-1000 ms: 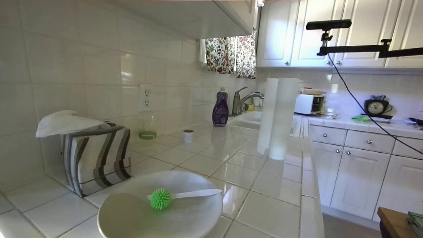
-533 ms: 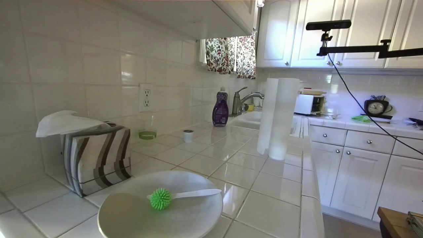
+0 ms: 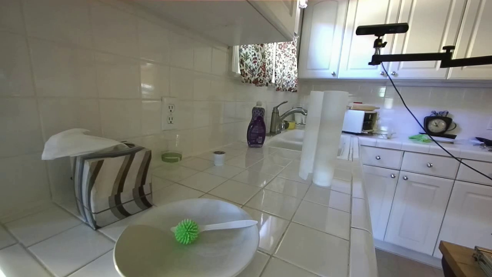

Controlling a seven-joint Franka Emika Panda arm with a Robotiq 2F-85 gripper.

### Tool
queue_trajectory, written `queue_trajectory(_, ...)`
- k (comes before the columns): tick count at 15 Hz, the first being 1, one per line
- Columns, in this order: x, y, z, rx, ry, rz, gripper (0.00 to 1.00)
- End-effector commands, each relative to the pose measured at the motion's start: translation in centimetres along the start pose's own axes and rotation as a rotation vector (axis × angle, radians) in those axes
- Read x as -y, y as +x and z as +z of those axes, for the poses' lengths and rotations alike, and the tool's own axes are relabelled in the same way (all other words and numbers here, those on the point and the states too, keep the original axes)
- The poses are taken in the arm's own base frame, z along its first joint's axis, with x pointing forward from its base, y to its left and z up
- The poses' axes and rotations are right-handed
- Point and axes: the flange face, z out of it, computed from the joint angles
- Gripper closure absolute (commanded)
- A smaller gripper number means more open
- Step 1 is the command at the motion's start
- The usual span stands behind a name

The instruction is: Put the mug inside the cupboard

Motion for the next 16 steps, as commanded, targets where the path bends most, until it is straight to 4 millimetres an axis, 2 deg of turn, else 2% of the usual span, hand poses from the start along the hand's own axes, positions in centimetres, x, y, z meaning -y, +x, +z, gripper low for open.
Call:
queue_trajectory(1, 0.0, 0.6, -0.6, -0.021, -0.026, 0.017, 0.95)
queue_trajectory(4, -0.2, 0.6, -0.4, -0.016, -0.030, 0.019, 0.95)
queue_trajectory(6, -0.3, 0.6, -0.3, -0.013, -0.036, 0.019, 0.53)
queue_trajectory(8, -0.3, 0.7, -0.4, -0.021, -0.040, 0.019, 0.49)
queue_trajectory(9, -0.3, 0.7, -0.6, -0.024, -0.042, 0.019, 0.43)
queue_trajectory(14, 0.5, 0.7, -1.6, -0.026, -0.057, 0.010, 0.08)
queue_trajectory(16, 1.3, 0.7, -2.2, -0.025, -0.082, 0.012, 0.00)
